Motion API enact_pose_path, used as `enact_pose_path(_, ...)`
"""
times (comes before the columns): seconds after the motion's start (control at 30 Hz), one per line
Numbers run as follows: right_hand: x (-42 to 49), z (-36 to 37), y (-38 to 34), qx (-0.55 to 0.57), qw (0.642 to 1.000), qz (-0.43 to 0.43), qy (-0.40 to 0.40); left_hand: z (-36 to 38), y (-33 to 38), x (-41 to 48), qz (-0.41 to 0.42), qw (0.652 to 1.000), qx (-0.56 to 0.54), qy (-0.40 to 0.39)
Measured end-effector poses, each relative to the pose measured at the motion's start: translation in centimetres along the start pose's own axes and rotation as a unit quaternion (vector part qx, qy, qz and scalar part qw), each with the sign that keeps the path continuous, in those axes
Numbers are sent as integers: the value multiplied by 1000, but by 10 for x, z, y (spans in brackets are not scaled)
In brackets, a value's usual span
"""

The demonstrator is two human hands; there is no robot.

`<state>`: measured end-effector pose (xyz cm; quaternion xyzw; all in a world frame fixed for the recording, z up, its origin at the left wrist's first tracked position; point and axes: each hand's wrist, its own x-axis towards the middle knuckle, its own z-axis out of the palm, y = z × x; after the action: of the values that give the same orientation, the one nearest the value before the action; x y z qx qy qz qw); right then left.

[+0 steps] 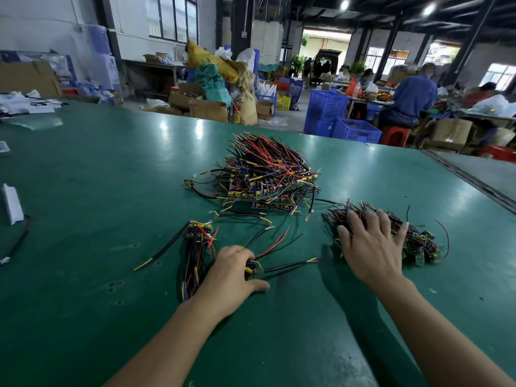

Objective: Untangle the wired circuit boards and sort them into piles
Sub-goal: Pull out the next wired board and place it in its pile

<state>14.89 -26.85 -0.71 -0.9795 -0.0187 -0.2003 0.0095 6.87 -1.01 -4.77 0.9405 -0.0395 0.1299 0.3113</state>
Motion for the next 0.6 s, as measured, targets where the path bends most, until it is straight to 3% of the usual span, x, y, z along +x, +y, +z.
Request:
enact_pose_path(0.07, -11, -2, -13, 118, 981, -46, 144, 0, -2, 1, 1, 1000, 6, 11)
enact_pose_path(0.13, -23, -12, -31, 260, 949, -55, 169, -1, 1, 1, -1, 999, 1, 33)
enact_pose_path(0.27, -45, -27, -71, 423, 899, -64, 92, -7, 15, 0, 1, 987, -42, 154)
enact_pose_path(0.37, -58, -25, -92, 499, 862, -26, -86, -14, 25, -1, 20, 965, -84, 246)
enact_pose_path(0.4, -60, -25, -97, 529, 834, -10, -159, -15, 27, -1, 32, 962, -89, 256)
enact_pose_path(0.47, -63, -25, -107, 624, 737, 8, -260, -14, 30, -3, 67, 960, -95, 255)
enact_pose_path(0.5, -63, -25, -111, 663, 700, 11, -267, -13, 32, -4, 86, 959, -98, 251)
enact_pose_path(0.6, -63, -21, -115, 715, 666, 46, -209, -11, 35, -5, 119, 961, -102, 228)
